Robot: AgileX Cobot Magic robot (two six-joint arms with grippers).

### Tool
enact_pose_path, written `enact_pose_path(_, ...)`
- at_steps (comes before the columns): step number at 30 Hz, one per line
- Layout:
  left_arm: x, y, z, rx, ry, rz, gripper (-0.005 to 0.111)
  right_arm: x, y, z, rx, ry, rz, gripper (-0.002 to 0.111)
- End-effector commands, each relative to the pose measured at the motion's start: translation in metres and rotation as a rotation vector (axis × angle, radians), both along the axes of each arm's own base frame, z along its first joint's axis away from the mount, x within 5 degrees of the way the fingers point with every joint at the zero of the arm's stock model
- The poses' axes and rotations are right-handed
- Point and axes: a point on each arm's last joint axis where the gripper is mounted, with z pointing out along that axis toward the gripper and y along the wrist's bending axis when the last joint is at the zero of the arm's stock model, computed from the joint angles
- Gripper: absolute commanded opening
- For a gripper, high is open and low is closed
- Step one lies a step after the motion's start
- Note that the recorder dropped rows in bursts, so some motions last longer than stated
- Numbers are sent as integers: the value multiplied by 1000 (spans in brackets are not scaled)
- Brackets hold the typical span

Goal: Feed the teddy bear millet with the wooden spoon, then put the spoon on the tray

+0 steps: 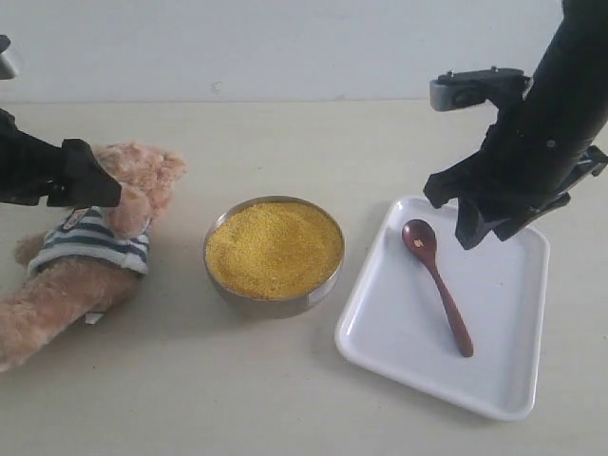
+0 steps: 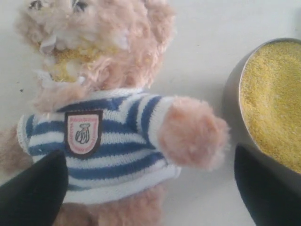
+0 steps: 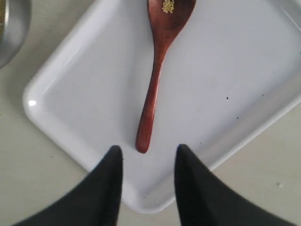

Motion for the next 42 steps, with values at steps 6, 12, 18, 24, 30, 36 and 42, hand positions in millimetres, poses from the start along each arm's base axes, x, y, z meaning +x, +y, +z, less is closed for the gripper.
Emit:
enact_pose_path(6, -22, -1, 33, -43, -72, 13, 31, -68, -22, 43, 123, -252, -68, 0)
enact_pose_path(12, -50, 1, 51, -114, -238, 86, 4, -113, -38, 58, 211, -509, -105, 0)
enact_pose_path(18, -98, 10, 55, -125, -467, 178, 4, -143, -50, 62, 283, -736, -132, 0)
enact_pose_path(24, -125, 14, 53, -122, -571, 204, 4, -151, -54, 67, 315, -820, -146, 0)
enact_pose_path(30, -153, 16, 67, -109, -724, 177, 4, -153, -54, 64, 311, -779, -146, 0)
enact_pose_path(36, -156, 16, 69, -111, -742, 178, 4, -153, -54, 64, 311, -779, -146, 0)
enact_pose_path(42, -156, 17, 68, -43, -760, 141, 4, -153, -54, 64, 311, -779, -146, 0)
